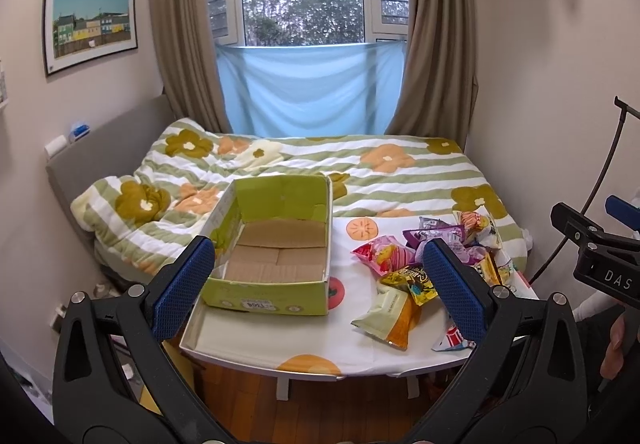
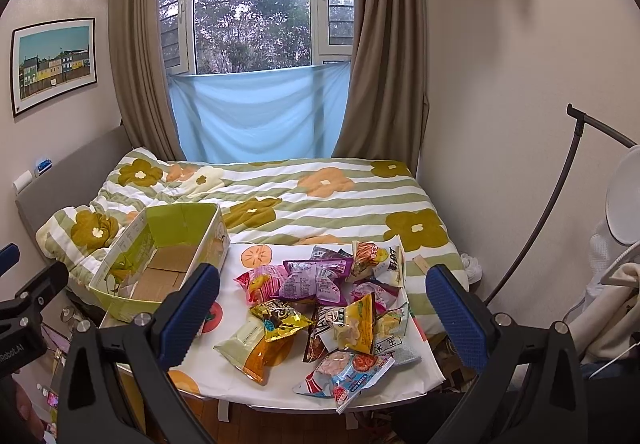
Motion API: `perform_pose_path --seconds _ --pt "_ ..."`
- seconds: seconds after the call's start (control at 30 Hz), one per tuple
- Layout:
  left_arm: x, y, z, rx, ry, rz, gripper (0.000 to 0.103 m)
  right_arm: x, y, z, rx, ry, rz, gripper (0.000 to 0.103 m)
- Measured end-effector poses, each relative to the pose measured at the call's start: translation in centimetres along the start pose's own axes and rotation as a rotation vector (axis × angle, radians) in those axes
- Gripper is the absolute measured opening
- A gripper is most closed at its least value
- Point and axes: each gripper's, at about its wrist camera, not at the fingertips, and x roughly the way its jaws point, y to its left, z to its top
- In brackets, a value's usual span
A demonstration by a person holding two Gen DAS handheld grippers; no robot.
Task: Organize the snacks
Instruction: 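Grasp the cream-and-orange bread bag with the left tool while the right tool grasps the blue shrimp-chip bag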
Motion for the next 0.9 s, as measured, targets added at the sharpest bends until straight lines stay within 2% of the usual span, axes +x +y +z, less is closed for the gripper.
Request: perform_pose_path --seconds 0.23,0.4,0.63,0.73,0.9 --pt "1.7 -0.8 0.3 0.013 0.058 -0.032 0.103 0.0 -1.4 -0.2 0.006 0.011 -0.024 0.103" --pt "5.7 -2.6 -1.4 0.078 0.133 -0.089 0.103 2.0 -3.0 -1.6 0.015 0.061 -0.008 0.103" --pt "13.6 -5.1 -5.7 0.175 0.302 -0.237 0.103 8.1 -4.2 -7.1 0.104 0.249 0.004 0.103" --pt "17.2 -6.1 -7.8 0.207 0.382 -0.298 0.103 10.5 -4.2 -9.6 0.127 0.323 -0.021 0.103" --pt "22.7 -8.0 -10.9 0.29 0.485 -0.371 0.103 14.1 -4.8 -12.7 0.237 0.413 -0.021 0.103"
